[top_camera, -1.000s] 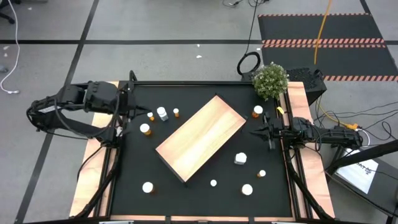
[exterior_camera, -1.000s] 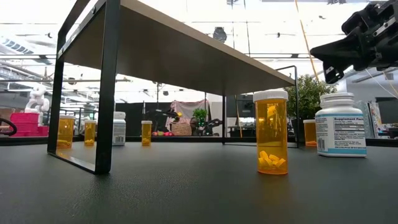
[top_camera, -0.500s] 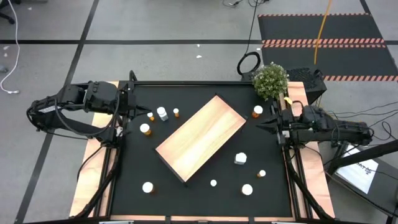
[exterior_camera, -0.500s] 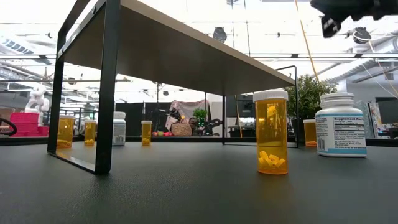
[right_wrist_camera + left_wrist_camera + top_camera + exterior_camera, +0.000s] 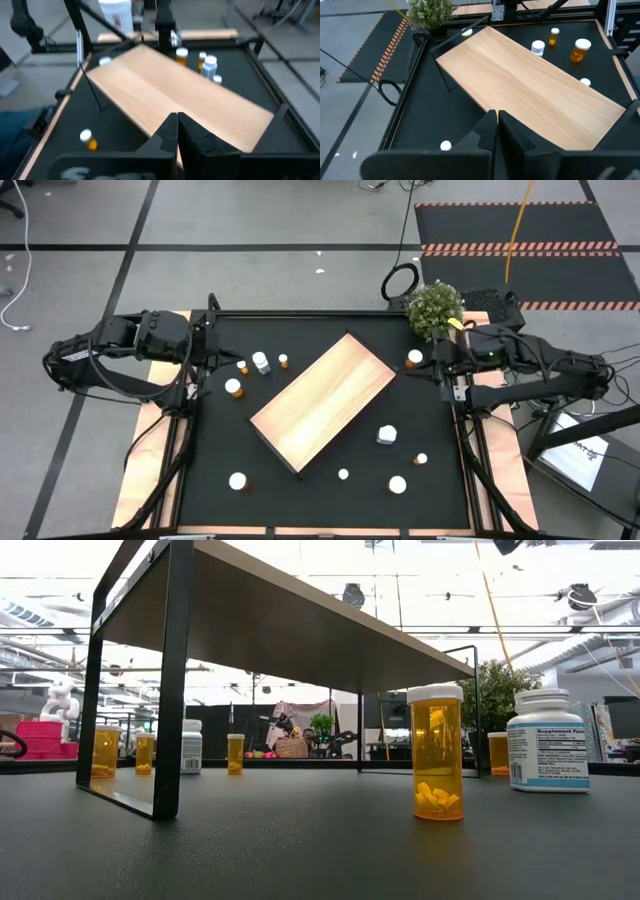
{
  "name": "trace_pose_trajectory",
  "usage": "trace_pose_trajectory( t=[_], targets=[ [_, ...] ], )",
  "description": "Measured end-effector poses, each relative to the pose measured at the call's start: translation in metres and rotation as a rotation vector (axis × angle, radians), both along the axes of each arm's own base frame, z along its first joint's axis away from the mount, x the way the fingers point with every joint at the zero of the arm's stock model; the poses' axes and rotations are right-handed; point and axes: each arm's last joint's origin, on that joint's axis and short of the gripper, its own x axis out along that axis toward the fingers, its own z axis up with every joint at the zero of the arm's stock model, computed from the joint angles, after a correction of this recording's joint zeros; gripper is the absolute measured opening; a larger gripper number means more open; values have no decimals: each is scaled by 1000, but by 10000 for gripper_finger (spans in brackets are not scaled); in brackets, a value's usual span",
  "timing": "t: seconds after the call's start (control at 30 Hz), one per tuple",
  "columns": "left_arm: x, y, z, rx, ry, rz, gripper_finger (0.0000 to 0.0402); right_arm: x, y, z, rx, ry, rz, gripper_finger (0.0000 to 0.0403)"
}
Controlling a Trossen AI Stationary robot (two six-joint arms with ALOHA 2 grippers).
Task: Pick and place medicine bottles onto shelf by color
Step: Put the white pill bottle on the shelf
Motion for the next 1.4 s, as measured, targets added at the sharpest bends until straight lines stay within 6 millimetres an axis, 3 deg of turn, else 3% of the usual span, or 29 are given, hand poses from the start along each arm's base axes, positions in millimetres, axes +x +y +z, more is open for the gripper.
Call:
trace_pose_trajectory(
  t=[0.3,0.57,0.77,1.1,1.4],
  targets=[
    [1,0,-16,-32,95,22,21,13,-1,5,81,101,-38,0],
    [7,0,-40,-61,179,46,21,5,0,-5,159,232,-93,0],
    [10,1,-58,-26,242,64,21,-4,0,-5,131,234,-237,0],
    [14,4,-98,36,345,120,21,2,13,-6,83,216,-287,0],
    [25,4,-110,74,293,96,21,15,23,-9,79,233,-247,0]
  ],
)
